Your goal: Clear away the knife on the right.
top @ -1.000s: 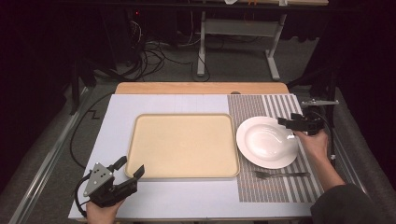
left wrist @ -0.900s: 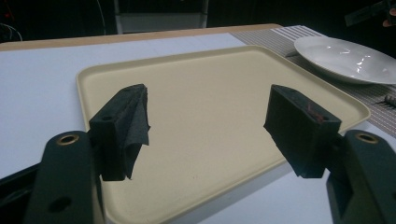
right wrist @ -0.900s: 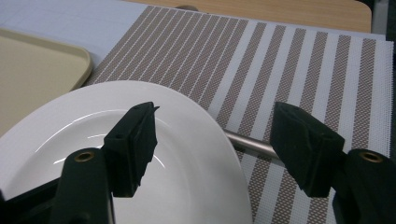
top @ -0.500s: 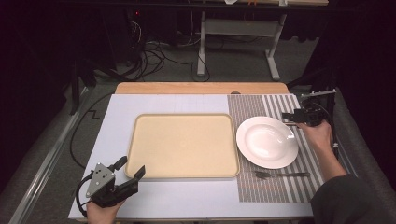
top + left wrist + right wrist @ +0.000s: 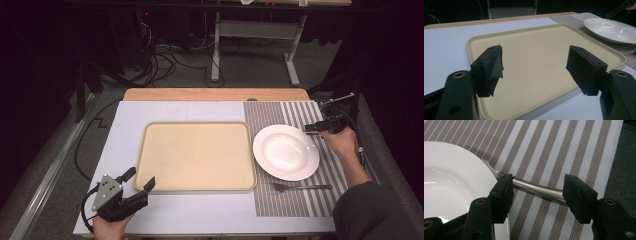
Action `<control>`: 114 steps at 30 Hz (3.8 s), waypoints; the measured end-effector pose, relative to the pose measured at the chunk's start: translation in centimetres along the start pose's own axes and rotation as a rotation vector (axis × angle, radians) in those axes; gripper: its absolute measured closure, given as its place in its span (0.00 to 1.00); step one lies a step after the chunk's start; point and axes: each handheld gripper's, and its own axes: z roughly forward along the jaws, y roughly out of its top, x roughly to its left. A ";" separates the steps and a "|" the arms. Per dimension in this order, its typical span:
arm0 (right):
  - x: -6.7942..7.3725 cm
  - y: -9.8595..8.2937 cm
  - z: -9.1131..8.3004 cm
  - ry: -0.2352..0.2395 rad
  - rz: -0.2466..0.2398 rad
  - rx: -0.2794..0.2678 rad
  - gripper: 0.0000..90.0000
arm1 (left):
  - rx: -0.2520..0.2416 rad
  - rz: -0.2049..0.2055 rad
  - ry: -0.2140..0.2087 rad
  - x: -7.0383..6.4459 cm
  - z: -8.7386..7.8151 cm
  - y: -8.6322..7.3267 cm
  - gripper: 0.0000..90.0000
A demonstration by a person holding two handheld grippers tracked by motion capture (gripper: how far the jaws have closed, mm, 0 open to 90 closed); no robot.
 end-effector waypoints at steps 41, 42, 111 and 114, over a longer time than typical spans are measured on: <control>-0.7 0.7 3.1 0.063 -0.066 0.135 0.55 | -0.016 -0.051 0.022 0.0 -0.1 0.0 0.35; -0.7 0.7 3.1 0.063 -0.066 0.135 0.55 | -0.016 -0.051 0.022 0.0 -0.1 0.0 0.35; 1.3 -0.3 2.7 -0.045 -0.109 0.127 0.86 | -0.005 -0.058 0.015 0.1 0.0 0.0 0.35; 1.4 -0.3 2.6 -0.045 -0.103 0.131 0.88 | -0.005 -0.058 0.014 0.1 0.0 0.0 0.35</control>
